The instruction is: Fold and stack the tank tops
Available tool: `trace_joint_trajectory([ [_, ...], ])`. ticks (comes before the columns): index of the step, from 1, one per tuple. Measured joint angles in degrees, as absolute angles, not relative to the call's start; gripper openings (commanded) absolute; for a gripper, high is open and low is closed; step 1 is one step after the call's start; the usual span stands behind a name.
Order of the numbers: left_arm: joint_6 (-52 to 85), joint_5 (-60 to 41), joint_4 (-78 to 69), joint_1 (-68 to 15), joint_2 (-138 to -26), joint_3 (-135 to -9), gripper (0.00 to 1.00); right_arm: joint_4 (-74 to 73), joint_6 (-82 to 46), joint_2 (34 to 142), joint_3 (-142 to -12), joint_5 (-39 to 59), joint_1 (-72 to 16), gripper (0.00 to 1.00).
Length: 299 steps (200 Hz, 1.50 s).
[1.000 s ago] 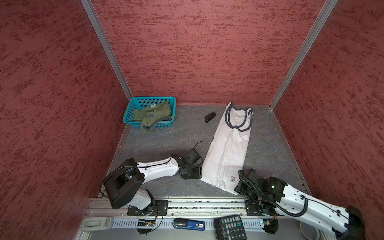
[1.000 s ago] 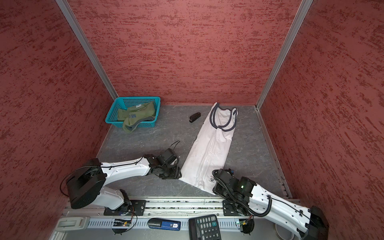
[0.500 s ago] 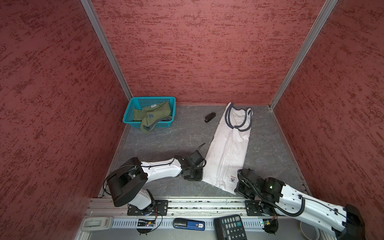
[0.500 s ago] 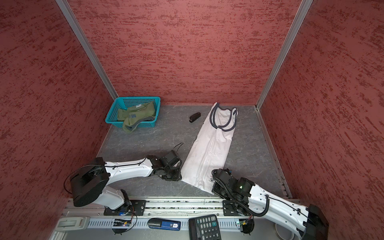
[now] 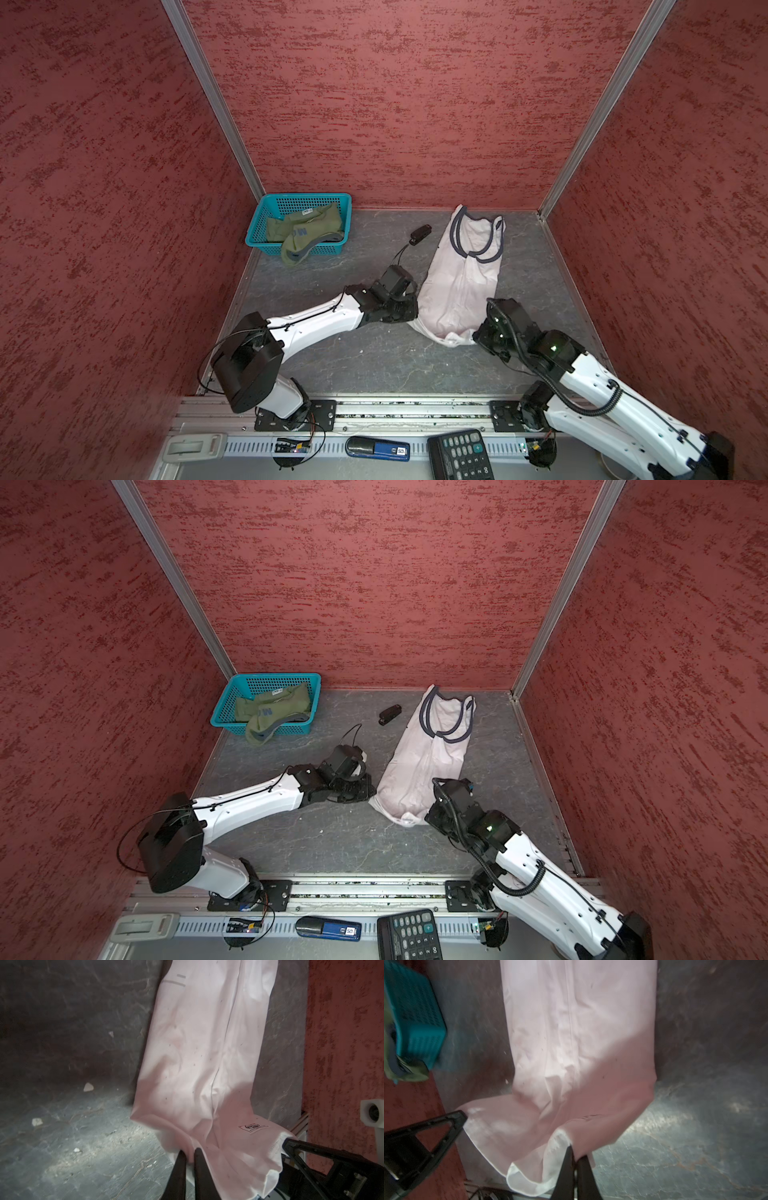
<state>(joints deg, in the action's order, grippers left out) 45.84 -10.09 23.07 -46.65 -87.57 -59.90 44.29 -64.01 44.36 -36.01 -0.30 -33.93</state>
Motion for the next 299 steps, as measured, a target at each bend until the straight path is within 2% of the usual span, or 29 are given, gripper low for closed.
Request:
trace_joint_trajectory([
  [33,45.58,-10.85,23.0,-42.26,-95.79,-70.89,0.12,41.89,-52.73,50.74,-43.81,-0.03,-21.37,0.0],
  [63,44.84,-11.77,23.77,-40.36,-103.81,-81.6,0.12,37.43,-45.23,56.1,-44.86,2.7,-12.03,0.0],
  [112,43.64,-13.08,25.19,-39.18,-115.18,-96.01,0.11,29.45,-38.81,65.8,-45.82,9.32,-1.3,0.0],
  [204,42.61,-13.82,26.11,-38.76,-131.81,-115.5,0.09,18.26,-36.38,79.77,-49.1,16.08,5.76,0.0],
  [299,44.03,-11.46,27.51,-37.87,-138.45,-121.71,0.09,12.88,-36.12,90.5,-52.05,18.11,7.29,0.0],
])
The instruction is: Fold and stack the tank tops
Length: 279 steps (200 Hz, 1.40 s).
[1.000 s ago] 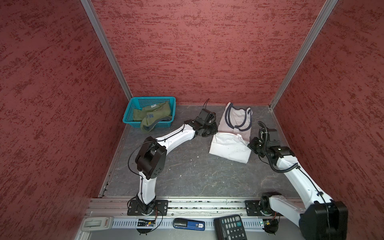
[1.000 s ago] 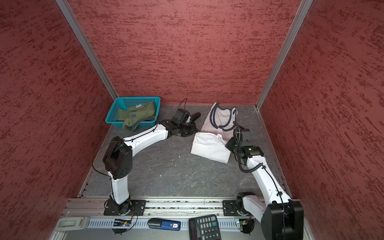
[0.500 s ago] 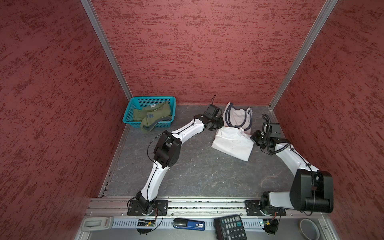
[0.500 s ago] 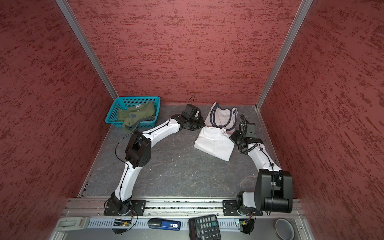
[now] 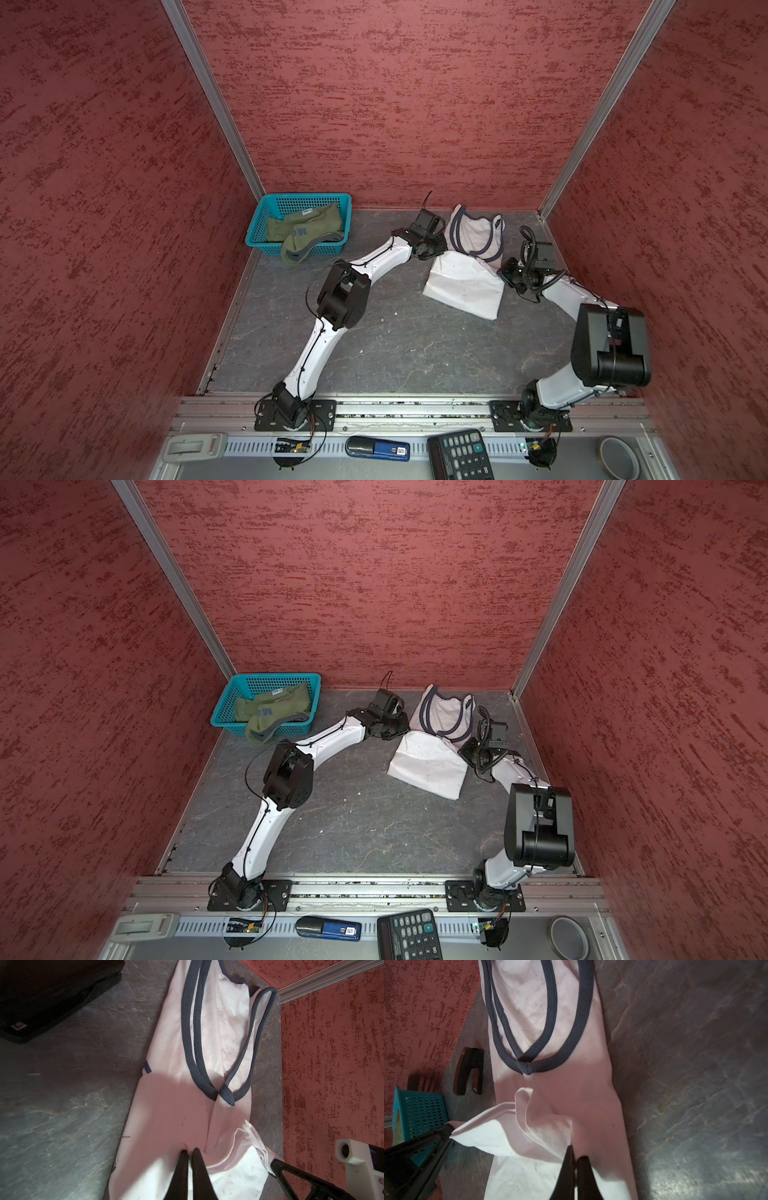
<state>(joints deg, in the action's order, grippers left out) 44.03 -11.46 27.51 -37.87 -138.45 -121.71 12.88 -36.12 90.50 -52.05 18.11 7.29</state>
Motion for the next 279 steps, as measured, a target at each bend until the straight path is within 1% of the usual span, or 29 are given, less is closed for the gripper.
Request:
trace_joint_trajectory([
  [66,45.39,-10.74,28.73,-37.5,-143.13,-126.61,0.13,10.79,-36.18,96.14,-55.07,19.31,7.81,0.0],
  [83,45.58,-10.35,29.06,-37.47,-143.5,-127.09,0.15,10.39,-36.18,97.3,-55.83,19.38,7.86,0.03],
  [90,45.63,-10.37,29.23,-37.45,-143.55,-127.31,0.16,10.11,-36.18,97.62,-55.88,19.38,7.88,0.07],
  [97,45.63,-10.33,29.45,-37.41,-143.61,-127.68,0.18,10.09,-36.4,97.84,-55.88,19.38,7.92,0.13],
  [112,45.5,-10.37,29.65,-37.28,-143.79,-128.57,0.28,10.11,-36.84,98.06,-55.88,19.22,8.08,0.26],
  [124,45.41,-10.41,29.76,-37.1,-143.81,-129.14,0.34,10.09,-36.84,98.04,-55.88,19.03,8.16,0.41],
  [132,45.5,-10.41,29.95,-36.99,-143.81,-129.36,0.38,10.17,-36.86,98.02,-55.9,18.68,8.23,0.48],
  [144,44.86,-10.22,30.48,-36.84,-143.79,-129.56,0.45,10.57,-36.38,97.73,-55.9,18.02,8.27,0.55],
  [154,44.56,-9.72,31.4,-36.8,-143.68,-129.54,0.51,11.25,-35.94,97.17,-55.9,17.34,8.29,0.59],
  [170,42.7,-8.25,33.06,-36.93,-142.3,-127.87,0.56,12.75,-35.29,94.74,-55.88,16.29,8.32,0.6],
  [191,40.66,-6.83,34.15,-37.52,-137.01,-120.88,0.61,13.3,-34.33,90.76,-55.77,16.01,8.29,0.6],
  [205,39.66,-5.96,34.98,-38.44,-133.45,-116.99,0.62,13.28,-33.76,89.14,-55.61,16.01,8.29,0.6],
  [223,38.44,-5.43,35.53,-39.92,-131.15,-115.42,0.63,13.13,-33.23,88.95,-54.83,16.27,8.01,0.6],
  [241,37.01,-5.1,35.24,-41.43,-130.1,-113.91,0.65,13.3,-32.71,89.38,-53.67,16.75,7.42,0.6],
  [279,34.81,-6.17,34.68,-44.12,-129.75,-110.13,0.65,13.19,-31.83,92.4,-53.65,17.41,6.04,0.59],
])
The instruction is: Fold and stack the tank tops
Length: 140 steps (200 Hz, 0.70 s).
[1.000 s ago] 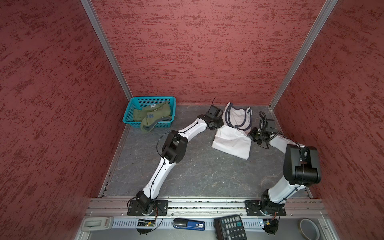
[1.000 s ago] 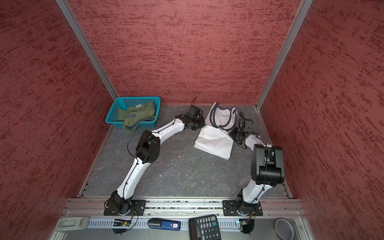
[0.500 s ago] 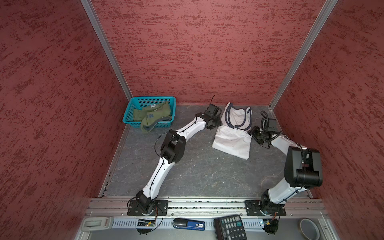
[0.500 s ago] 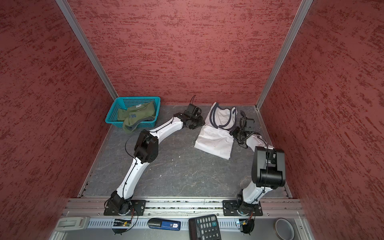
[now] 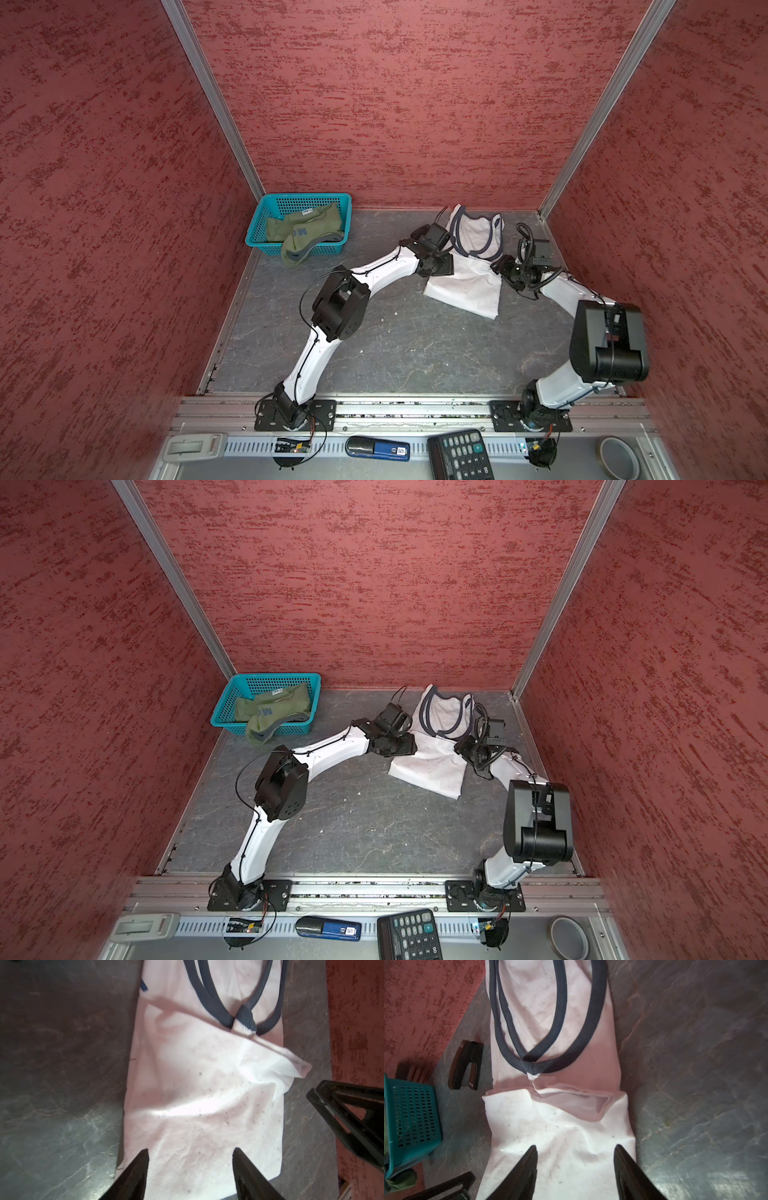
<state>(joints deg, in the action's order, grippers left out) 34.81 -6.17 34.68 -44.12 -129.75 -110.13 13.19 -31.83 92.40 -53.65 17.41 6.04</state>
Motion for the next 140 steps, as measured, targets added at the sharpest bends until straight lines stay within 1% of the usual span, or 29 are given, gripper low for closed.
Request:
trace_joint_trajectory([
  [12,34.44,-6.35,34.5,-44.69,-129.93,-109.73,0.65,13.17,-31.59,94.5,-54.19,17.63,5.87,0.57],
  [37,34.24,-6.24,32.91,-44.95,-129.97,-107.61,0.64,12.99,-31.31,99.61,-56.73,17.89,5.85,0.51],
  [71,35.57,-5.63,28.32,-44.05,-128.92,-98.67,0.65,12.47,-31.03,105.27,-60.51,17.87,5.85,0.45],
  [102,36.73,-4.69,25.36,-43.62,-124.77,-90.98,0.65,11.14,-31.03,107.79,-62.33,18.41,5.76,0.44],
  [126,37.76,-4.21,21.63,-43.7,-121.43,-85.08,0.64,10.94,-31.0,107.74,-62.3,18.06,5.19,0.46],
  [140,38.3,-3.92,19.68,-43.99,-119.22,-81.43,0.64,10.83,-30.96,107.28,-61.87,17.56,4.78,0.49],
])
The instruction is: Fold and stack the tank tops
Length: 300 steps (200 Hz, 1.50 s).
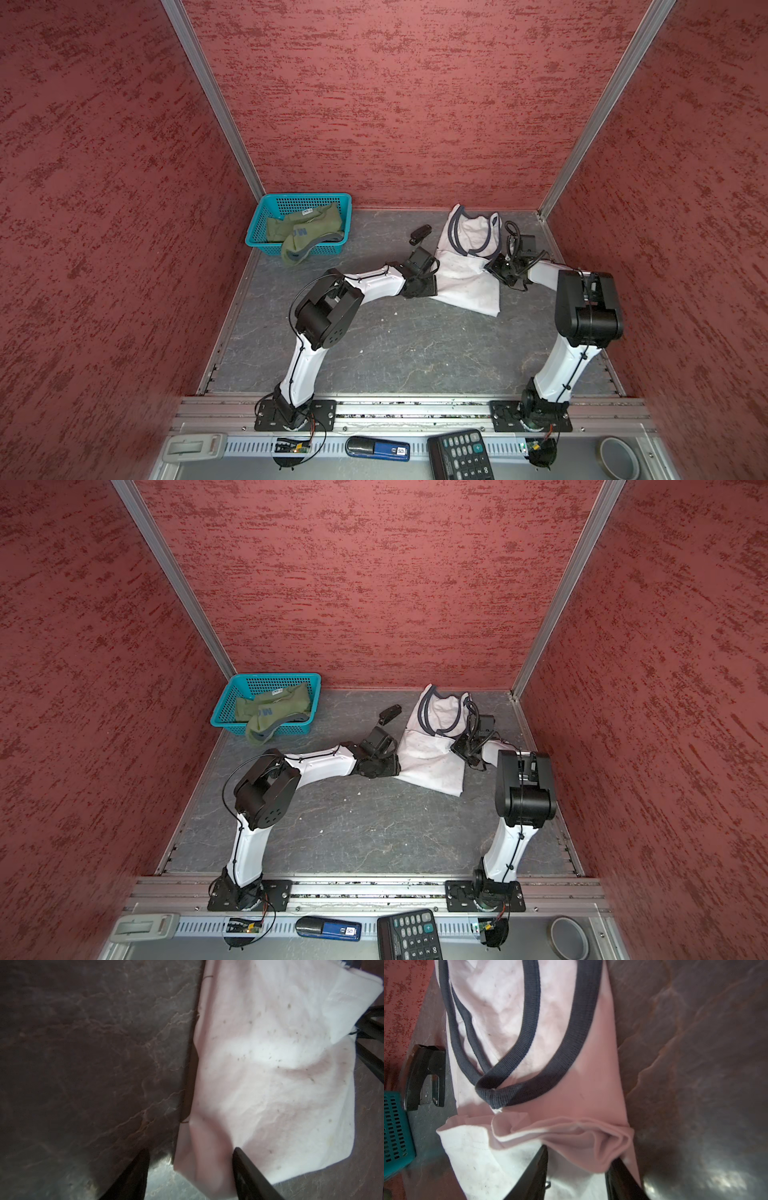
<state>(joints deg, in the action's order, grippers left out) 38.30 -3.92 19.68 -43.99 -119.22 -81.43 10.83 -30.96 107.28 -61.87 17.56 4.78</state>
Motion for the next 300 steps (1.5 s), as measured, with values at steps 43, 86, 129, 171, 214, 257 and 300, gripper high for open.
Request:
trace_joint_trajectory([
  [43,38.98,-4.01,18.5,-45.84,-113.65,-74.17,0.66,13.04,-30.7,99.94,-55.99,15.94,3.51,0.63],
  [86,38.96,-4.43,16.58,-45.74,-113.36,-74.17,0.66,13.8,-32.05,85.17,-46.94,15.88,3.36,0.66],
  [129,37.91,-5.34,16.08,-42.48,-118.06,-79.11,0.56,13.08,-34.98,77.71,-35.42,17.58,2.85,0.68],
  [171,37.23,-6.76,15.55,-43.46,-119.26,-79.68,0.49,12.14,-38.24,73.84,-28.45,17.63,1.28,0.65],
  [214,37.76,-7.16,13.74,-45.58,-119.24,-78.24,0.31,8.95,-39.97,75.22,-27.57,17.61,-0.99,0.35],
  [257,38.48,-6.74,11.84,-45.63,-116.53,-73.36,0.11,11.57,-40.32,73.17,-27.46,15.38,-4.38,0.13],
  [300,40.51,-5.37,11.11,-47.59,-107.57,-63.92,0.04,18.22,-40.34,64.86,-27.46,13.78,-7.86,0.07],
])
